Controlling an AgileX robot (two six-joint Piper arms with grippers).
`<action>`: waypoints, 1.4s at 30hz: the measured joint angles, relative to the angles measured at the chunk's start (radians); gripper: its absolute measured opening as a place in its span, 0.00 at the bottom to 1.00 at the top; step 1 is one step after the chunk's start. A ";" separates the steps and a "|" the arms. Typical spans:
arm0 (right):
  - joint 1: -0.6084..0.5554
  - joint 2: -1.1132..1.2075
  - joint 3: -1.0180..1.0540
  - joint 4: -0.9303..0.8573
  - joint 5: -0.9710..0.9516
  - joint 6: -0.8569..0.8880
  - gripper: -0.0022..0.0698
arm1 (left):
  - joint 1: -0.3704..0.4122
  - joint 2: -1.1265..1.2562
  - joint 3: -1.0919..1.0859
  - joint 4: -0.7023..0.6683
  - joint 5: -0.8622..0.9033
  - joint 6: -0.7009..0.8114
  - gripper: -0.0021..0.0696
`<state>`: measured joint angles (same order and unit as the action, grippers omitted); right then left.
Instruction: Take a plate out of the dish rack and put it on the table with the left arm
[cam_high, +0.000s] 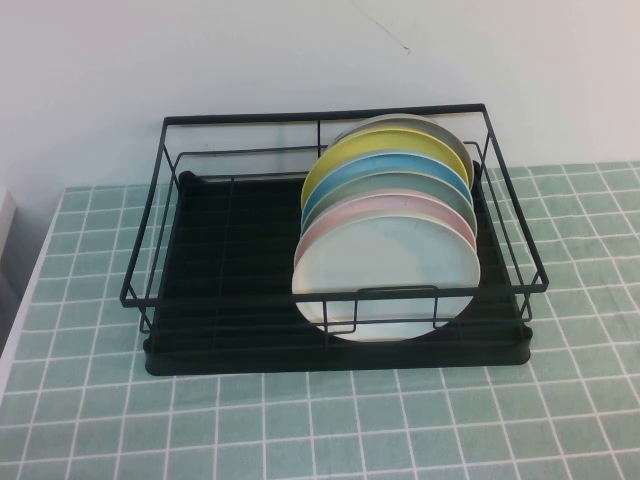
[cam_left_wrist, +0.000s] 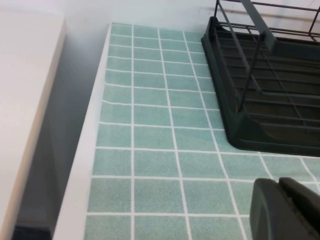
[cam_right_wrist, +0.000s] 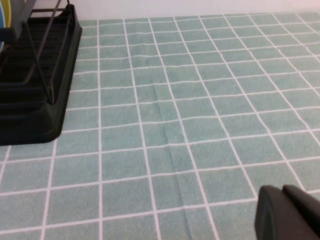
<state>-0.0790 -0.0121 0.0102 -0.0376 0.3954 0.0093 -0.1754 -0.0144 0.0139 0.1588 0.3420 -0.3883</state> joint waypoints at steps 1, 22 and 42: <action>0.000 0.000 0.000 0.000 0.000 0.000 0.03 | 0.000 0.000 0.000 0.000 0.000 0.000 0.02; 0.000 0.000 0.000 0.000 0.000 0.000 0.03 | 0.000 0.000 0.000 0.117 0.000 0.004 0.02; 0.000 0.000 0.000 0.000 0.000 0.000 0.03 | 0.000 0.000 0.008 0.131 -0.283 0.012 0.02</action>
<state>-0.0790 -0.0121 0.0102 -0.0376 0.3954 0.0093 -0.1754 -0.0144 0.0220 0.2896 0.0590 -0.3763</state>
